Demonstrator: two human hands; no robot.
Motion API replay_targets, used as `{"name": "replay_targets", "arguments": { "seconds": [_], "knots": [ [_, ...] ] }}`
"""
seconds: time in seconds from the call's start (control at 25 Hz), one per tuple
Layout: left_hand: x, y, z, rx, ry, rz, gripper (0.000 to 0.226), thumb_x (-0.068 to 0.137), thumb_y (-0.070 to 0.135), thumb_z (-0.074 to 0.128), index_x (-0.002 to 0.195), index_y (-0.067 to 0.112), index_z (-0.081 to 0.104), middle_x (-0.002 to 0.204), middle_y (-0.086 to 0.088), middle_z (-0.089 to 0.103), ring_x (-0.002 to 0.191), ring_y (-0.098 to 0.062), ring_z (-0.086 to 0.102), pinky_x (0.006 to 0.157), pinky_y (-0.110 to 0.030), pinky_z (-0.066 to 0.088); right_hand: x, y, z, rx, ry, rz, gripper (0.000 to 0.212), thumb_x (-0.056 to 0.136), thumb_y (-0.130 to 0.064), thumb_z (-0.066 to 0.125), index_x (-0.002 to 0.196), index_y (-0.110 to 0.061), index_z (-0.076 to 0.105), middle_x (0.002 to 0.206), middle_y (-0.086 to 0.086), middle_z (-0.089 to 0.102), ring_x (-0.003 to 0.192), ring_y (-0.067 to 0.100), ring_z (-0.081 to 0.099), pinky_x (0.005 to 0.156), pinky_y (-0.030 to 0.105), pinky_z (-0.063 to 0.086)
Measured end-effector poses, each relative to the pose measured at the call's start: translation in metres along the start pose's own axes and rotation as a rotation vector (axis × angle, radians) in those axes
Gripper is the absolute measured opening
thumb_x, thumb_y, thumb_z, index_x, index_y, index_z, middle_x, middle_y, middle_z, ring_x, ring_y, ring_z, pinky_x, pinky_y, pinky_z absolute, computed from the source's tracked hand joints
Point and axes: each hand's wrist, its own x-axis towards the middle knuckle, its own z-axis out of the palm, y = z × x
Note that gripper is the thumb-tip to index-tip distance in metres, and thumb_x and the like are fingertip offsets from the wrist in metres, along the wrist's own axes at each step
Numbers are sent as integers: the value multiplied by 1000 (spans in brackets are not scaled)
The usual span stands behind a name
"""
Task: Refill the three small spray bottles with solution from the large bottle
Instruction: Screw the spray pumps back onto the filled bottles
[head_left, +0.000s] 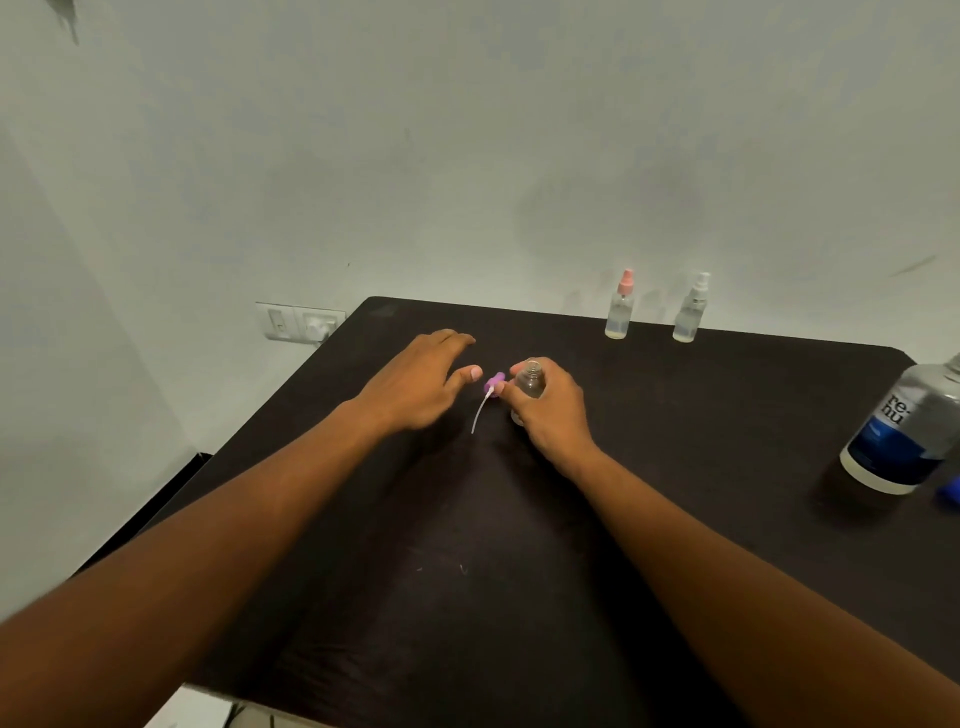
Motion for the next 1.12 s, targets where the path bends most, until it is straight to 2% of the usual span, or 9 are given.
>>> {"name": "replay_targets", "arguments": {
  "seconds": [0.12, 0.28, 0.44, 0.68, 0.84, 1.0, 1.12],
  "knots": [
    [16, 2, 5, 6, -18, 17, 52, 105, 39, 51, 151, 18, 44, 153, -6, 48, 140, -26, 45, 114, -39, 36, 0, -1, -2, 28, 2, -17, 27, 84, -37, 82, 100, -28, 63, 93, -10, 66, 83, 6, 66, 67, 21, 53],
    [41, 12, 18, 26, -70, -14, 48, 103, 37, 54, 149, 22, 48, 142, -8, 56, 127, -26, 55, 105, -40, 45, 3, 3, -13, -9, -5, -44, 25, 88, -33, 78, 106, -25, 62, 96, -12, 64, 85, 2, 63, 65, 11, 44],
    [56, 22, 31, 46, -109, -96, 45, 100, 37, 60, 142, 21, 56, 132, -10, 64, 118, -28, 62, 98, -42, 51, 3, 6, -25, 14, -6, -49, 25, 90, -29, 77, 108, -20, 63, 100, -5, 67, 92, 9, 67, 75, 24, 55],
    [64, 31, 41, 68, -174, -141, 28, 97, 24, 65, 123, 15, 70, 121, -9, 70, 104, -25, 67, 94, -44, 57, 0, 7, -34, 13, -5, -41, 26, 90, -30, 77, 109, -20, 64, 100, -5, 67, 90, 7, 65, 73, 21, 52],
    [56, 38, 39, -7, -119, -149, 25, 96, 18, 67, 121, 14, 71, 119, -7, 71, 103, -22, 67, 95, -41, 57, -9, 3, -41, 25, -23, -32, 25, 90, -29, 77, 109, -20, 64, 99, -5, 67, 88, 7, 64, 75, 23, 54],
    [37, 50, 28, -125, -12, -157, 24, 93, 17, 72, 117, 18, 73, 111, -3, 72, 97, -16, 67, 92, -36, 57, -29, -10, -55, 37, -23, -35, 25, 89, -28, 79, 109, -20, 65, 96, -10, 67, 85, 2, 64, 67, 8, 46],
    [21, 67, 9, -231, 63, -161, 30, 90, 20, 77, 119, 21, 72, 104, 1, 71, 94, -14, 67, 85, -28, 54, -54, -22, -68, 62, -31, -36, 24, 89, -26, 78, 109, -21, 66, 95, -10, 66, 81, -1, 64, 59, 6, 46]
  ]
}}
